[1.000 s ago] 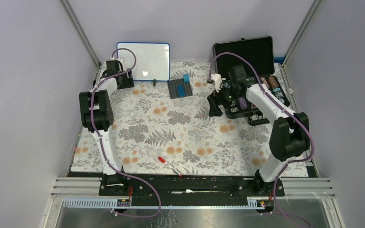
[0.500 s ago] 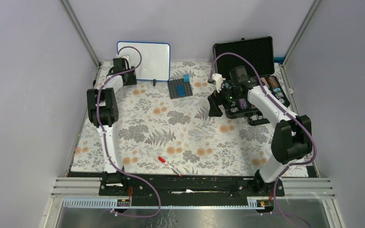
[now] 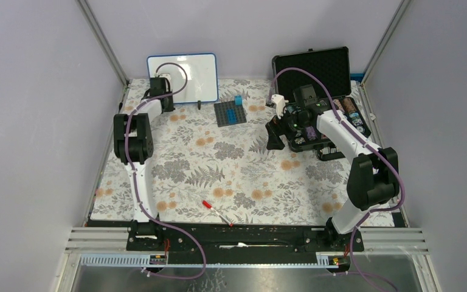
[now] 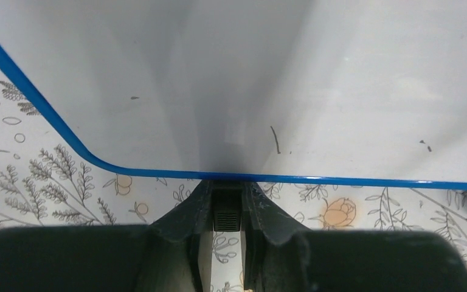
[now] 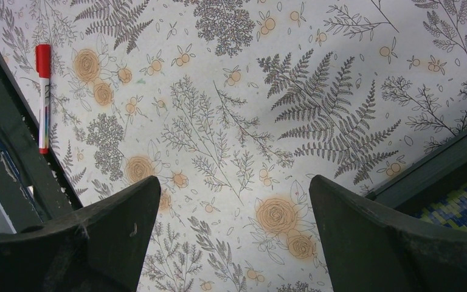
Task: Write a sentence on the whiteboard
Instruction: Move the whiteboard to the center of the board.
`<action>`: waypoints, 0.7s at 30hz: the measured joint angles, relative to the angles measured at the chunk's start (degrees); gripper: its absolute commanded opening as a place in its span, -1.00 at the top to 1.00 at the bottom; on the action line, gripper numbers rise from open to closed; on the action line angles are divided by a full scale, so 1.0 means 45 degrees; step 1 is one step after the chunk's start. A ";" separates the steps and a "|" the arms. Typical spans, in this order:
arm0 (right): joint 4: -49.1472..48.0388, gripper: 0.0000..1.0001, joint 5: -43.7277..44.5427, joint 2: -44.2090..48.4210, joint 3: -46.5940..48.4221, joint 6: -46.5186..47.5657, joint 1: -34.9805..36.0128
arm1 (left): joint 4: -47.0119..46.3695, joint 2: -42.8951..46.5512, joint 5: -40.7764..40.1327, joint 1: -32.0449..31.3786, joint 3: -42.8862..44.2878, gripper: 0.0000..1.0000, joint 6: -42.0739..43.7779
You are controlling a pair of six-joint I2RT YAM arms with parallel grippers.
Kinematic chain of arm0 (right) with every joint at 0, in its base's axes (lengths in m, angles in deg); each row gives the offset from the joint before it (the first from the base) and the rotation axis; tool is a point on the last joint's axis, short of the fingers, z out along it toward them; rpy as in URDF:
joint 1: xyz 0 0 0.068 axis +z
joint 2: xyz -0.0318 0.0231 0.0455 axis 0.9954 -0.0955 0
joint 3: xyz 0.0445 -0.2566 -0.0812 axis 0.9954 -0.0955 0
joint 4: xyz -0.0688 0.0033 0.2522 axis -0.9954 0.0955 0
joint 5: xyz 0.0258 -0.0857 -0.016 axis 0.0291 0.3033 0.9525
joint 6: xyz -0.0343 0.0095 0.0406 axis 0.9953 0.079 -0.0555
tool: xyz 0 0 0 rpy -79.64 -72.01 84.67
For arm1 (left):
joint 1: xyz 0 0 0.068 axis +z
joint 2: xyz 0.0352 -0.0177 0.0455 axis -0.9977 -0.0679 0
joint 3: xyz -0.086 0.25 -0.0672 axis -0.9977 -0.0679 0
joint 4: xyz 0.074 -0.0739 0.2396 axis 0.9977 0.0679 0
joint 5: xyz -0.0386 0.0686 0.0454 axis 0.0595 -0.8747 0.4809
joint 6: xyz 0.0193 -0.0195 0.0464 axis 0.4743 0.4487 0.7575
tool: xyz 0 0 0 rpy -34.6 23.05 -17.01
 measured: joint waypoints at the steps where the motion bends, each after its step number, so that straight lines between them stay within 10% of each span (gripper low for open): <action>1: 0.0000 -0.99 -0.0005 0.0000 0.0000 -0.0039 0.0000 | -0.0121 0.0175 -0.0102 -0.0044 -0.0306 1.00 -0.0005; 21: -0.1909 -0.99 -0.0209 0.1049 -0.1496 -0.2084 0.0005 | 0.0121 0.5702 -0.1797 -0.1700 -0.7936 1.00 -0.1972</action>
